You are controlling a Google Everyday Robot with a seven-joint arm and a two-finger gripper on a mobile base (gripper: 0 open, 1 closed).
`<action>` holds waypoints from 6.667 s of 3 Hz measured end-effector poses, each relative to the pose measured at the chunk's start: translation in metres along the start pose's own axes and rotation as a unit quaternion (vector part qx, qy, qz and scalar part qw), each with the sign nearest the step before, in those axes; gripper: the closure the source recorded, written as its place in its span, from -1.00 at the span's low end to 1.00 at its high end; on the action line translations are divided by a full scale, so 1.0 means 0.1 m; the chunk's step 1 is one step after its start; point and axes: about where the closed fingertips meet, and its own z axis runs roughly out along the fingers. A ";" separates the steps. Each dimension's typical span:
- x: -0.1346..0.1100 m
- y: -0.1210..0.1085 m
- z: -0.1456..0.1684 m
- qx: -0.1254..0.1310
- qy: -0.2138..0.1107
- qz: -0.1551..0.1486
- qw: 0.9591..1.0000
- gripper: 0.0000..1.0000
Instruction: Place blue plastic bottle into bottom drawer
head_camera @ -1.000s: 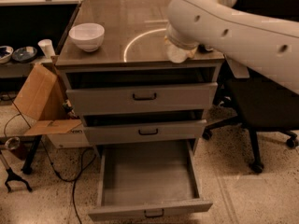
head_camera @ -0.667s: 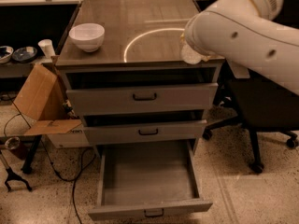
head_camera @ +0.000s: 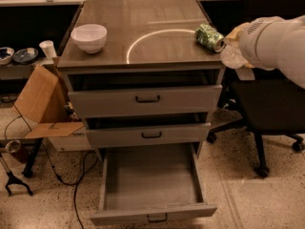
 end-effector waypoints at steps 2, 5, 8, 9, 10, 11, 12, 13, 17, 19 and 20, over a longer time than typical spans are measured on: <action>-0.26 -0.08 0.03 0.052 -0.066 0.035 0.996 1.00; -1.12 -0.57 0.71 -0.001 -0.346 0.241 0.907 1.00; -2.21 -0.17 1.12 -0.213 -0.474 0.355 0.777 1.00; -2.22 -0.18 1.12 -0.212 -0.474 0.354 0.778 1.00; -2.22 -0.19 1.11 -0.210 -0.473 0.353 0.779 1.00; -2.54 0.04 1.21 -0.182 -0.504 0.380 0.754 1.00; -3.21 0.56 1.44 -0.139 -0.543 0.441 0.701 1.00; -3.87 1.03 1.73 -0.099 -0.551 0.513 0.651 1.00; -4.72 1.58 2.26 -0.081 -0.523 0.600 0.600 1.00; -4.68 2.31 2.66 -0.068 -0.455 0.615 0.640 1.00; -4.74 2.66 2.83 -0.088 -0.416 0.627 0.653 1.00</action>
Offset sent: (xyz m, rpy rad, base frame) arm -0.0402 0.0687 -0.0190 0.7627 0.2796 0.2054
